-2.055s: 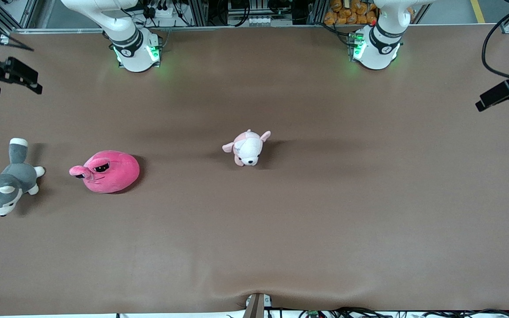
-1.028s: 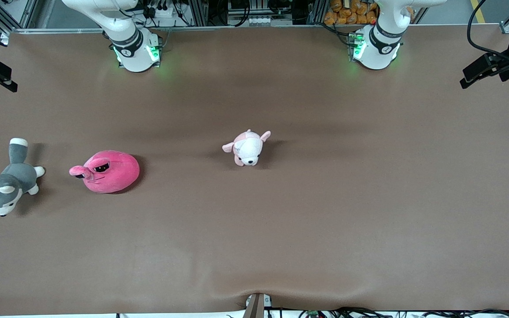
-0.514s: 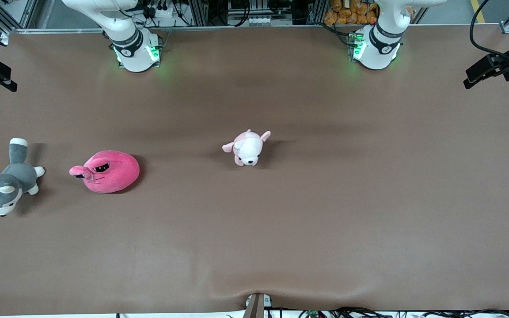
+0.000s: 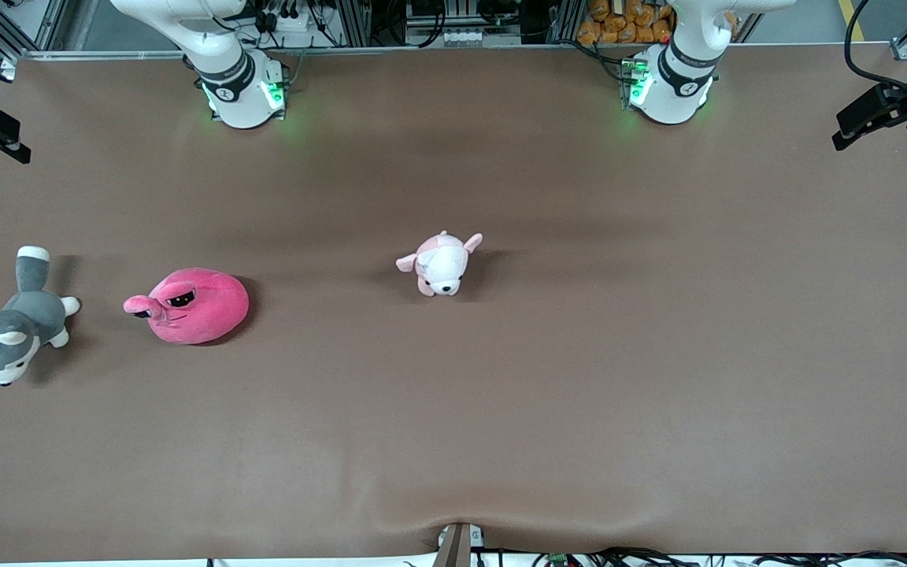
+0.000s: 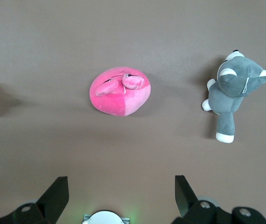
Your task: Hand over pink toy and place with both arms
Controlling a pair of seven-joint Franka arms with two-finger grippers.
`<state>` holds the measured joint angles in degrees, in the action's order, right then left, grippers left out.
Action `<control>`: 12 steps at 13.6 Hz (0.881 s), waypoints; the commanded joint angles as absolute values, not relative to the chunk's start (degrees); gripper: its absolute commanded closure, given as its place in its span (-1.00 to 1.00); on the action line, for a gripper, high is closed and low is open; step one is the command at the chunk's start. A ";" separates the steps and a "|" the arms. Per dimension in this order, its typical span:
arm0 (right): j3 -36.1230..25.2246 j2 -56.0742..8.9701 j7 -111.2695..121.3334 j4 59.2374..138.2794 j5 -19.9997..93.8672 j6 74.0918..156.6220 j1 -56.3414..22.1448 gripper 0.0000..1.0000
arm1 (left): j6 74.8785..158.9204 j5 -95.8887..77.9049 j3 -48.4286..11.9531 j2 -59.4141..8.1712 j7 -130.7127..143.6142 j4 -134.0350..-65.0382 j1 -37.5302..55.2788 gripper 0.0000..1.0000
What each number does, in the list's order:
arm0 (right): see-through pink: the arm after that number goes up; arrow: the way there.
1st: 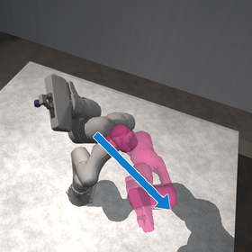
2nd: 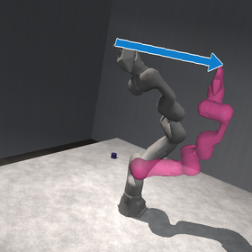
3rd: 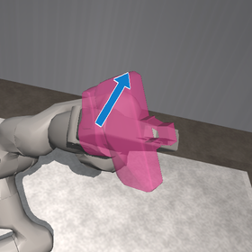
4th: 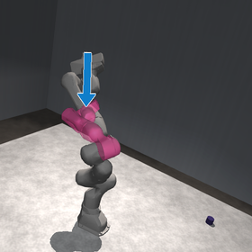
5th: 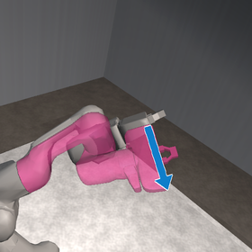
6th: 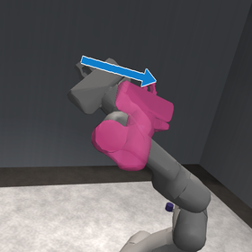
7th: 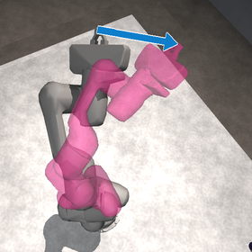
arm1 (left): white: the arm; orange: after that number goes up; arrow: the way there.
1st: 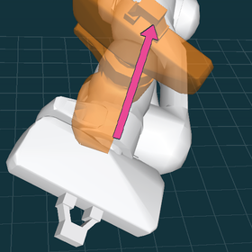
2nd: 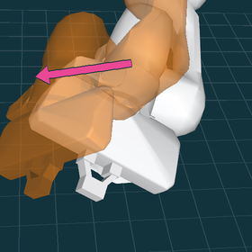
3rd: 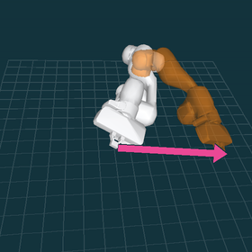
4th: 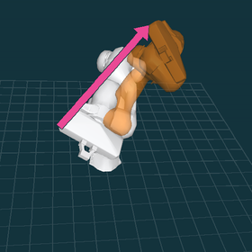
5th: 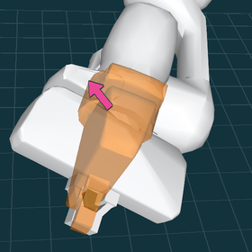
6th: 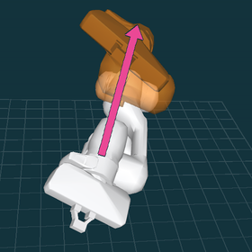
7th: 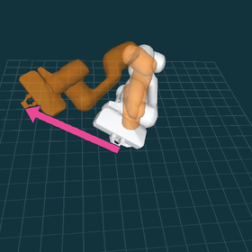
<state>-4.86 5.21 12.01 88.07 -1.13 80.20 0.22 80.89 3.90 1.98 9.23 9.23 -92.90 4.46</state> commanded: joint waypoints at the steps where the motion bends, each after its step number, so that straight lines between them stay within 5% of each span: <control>1: -4.48 4.39 12.74 86.57 -1.93 79.28 0.79 -1.00 | 78.84 4.75 1.93 8.26 8.35 -90.79 4.40 -1.00; 12: -4.48 4.39 12.74 86.75 -1.85 79.19 0.70 -1.00 | 77.43 4.22 1.85 8.26 8.52 -90.79 4.57 -1.00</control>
<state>-4.85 5.08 12.01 88.07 -1.13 80.08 0.23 78.91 3.90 1.95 9.22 9.16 -92.79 4.49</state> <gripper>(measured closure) 0.000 0.000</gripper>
